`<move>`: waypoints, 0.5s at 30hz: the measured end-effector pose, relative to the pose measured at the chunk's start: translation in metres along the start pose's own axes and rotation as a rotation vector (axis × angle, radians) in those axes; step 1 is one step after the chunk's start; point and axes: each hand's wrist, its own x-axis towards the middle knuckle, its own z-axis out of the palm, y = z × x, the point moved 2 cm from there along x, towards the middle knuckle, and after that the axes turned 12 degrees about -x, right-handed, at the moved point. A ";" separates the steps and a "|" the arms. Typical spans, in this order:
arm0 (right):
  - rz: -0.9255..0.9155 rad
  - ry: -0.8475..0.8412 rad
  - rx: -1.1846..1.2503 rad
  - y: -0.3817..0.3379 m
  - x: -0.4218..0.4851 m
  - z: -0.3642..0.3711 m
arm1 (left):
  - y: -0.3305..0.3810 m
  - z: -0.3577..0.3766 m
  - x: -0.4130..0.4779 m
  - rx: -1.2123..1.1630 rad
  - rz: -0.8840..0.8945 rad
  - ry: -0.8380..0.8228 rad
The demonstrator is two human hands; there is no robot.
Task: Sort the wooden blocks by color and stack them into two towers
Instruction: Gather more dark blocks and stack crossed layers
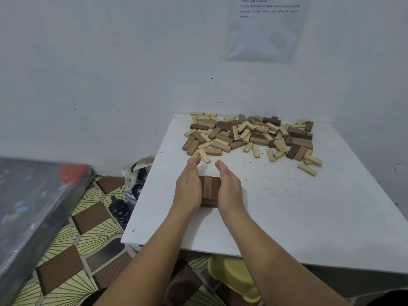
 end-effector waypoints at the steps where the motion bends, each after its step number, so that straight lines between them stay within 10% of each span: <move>1: -0.003 0.001 -0.006 0.000 0.000 0.000 | 0.000 0.000 0.000 0.003 0.001 0.000; 15: 0.007 -0.013 -0.015 0.003 0.002 0.005 | 0.001 0.006 -0.002 0.058 0.034 -0.015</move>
